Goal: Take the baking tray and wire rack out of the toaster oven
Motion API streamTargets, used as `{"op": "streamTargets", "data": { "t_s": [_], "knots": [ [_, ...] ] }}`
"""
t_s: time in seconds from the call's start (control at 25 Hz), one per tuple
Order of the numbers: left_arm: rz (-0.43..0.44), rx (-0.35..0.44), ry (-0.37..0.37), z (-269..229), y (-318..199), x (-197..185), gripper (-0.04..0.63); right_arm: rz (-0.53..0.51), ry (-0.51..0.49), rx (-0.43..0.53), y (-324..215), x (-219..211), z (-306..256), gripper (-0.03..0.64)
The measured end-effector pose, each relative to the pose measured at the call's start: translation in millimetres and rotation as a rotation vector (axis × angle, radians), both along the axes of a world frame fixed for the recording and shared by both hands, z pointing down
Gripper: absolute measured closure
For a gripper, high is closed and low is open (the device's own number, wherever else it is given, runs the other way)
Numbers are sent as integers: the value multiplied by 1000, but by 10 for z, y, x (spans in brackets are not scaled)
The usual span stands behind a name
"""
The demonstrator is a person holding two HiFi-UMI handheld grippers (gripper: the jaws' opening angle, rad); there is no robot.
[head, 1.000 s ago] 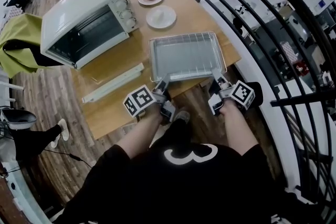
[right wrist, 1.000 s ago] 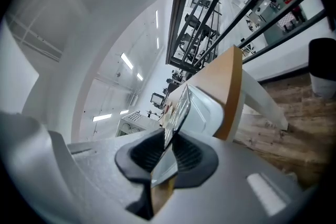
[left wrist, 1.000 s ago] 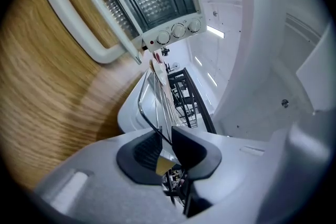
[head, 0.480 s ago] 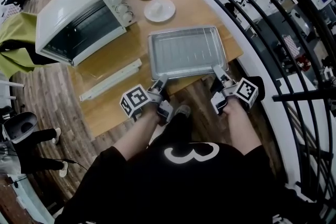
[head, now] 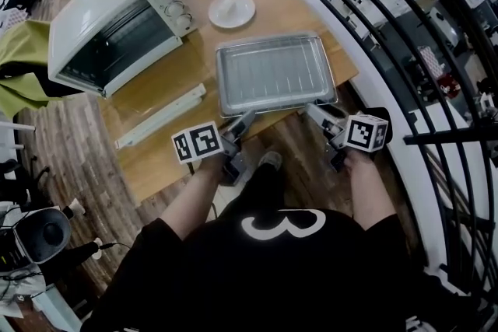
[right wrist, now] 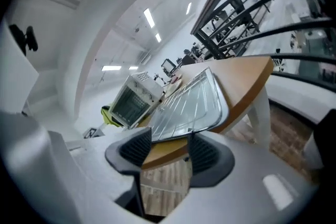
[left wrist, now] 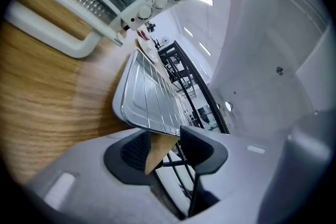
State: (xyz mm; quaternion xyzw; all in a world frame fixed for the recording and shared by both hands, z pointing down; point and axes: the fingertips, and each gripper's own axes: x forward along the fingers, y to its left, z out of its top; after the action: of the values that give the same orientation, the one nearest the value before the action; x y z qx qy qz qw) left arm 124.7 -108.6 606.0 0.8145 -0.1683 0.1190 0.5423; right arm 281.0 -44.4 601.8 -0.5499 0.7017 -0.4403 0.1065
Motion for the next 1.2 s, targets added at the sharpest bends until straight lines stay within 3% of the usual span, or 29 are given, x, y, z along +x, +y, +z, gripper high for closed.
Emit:
{"op": "streamTargets", "data": {
  "t_s": [0.2,0.32,0.52,0.92,1.08,1.2],
  "knots": [
    [134,85,-109,44,130,50,434,-158,218,-62,93,-74,162,393],
    [198,125,-176,79,198,52,431,-198,311,-105,142,-62,243,391],
    [230,90,-212,109,293,39,431,-225,352,-185,180,-48,354,391],
    [224,93,-251,152,273,-21,431,-235,329,-209,174,-59,366,391],
    [232,160,-275,41,334,-98,430,-277,397,-202,372,-153,195,391],
    [218,300,-299,-264,328,-194,432,-306,498,-92,509,-351,-303,429]
  ]
}}
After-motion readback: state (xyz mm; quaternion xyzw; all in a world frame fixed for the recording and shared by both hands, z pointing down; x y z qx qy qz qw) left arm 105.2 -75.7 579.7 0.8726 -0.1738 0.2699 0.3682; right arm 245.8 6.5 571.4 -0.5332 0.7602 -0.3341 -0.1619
